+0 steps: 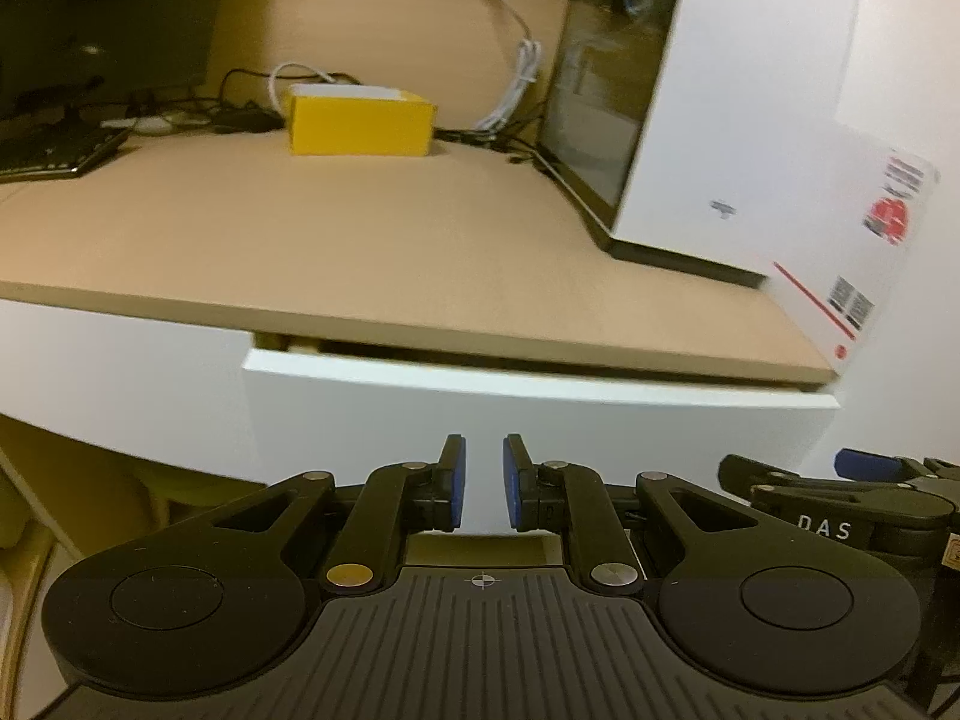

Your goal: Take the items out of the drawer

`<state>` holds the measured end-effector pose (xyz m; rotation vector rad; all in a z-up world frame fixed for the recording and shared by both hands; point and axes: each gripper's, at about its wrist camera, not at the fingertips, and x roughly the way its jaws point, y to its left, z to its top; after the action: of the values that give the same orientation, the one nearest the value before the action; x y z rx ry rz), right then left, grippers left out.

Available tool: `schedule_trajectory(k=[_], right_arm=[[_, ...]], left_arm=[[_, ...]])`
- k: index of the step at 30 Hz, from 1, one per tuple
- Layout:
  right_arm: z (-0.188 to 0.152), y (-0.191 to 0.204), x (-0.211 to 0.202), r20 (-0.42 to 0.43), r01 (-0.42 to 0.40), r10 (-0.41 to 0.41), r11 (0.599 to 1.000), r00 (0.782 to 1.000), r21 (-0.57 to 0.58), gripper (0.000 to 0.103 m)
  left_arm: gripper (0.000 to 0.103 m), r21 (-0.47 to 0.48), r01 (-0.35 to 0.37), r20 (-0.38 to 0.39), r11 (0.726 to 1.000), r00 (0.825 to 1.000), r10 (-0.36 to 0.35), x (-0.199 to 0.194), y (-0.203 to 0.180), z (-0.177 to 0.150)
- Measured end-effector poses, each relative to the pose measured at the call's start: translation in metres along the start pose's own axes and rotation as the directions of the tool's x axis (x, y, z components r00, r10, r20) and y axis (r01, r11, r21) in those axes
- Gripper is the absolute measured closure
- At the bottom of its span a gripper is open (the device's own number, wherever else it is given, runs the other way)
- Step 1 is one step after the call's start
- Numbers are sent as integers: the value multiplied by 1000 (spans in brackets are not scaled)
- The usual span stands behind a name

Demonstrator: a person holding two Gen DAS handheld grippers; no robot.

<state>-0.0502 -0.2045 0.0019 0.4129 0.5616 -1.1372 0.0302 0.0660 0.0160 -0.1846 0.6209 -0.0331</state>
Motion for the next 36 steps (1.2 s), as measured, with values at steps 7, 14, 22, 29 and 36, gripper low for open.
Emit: schedule_trajectory(k=[7,14,22,29,36], right_arm=[[20,25,12,21,4,-3,1000,1000,-30,0],[44,47,39,22,22,-21,999,1000,-41,0],[62,58,65,25,45,-44,998,999,-51,0],[63,59,80,11,60,-60,998,998,-27,0],[59,58,78,25,78,-77,997,997,-29,0]], left_arm=[[87,-14,-27,31,1000,999,27,4,31,33],[87,-17,-27,-12,999,1000,27,24,62,53],[87,-19,-3,-30,1000,1000,2,37,77,61],[87,6,-38,-38,999,999,38,38,87,69],[87,-32,-72,-65,997,995,70,44,102,69]])
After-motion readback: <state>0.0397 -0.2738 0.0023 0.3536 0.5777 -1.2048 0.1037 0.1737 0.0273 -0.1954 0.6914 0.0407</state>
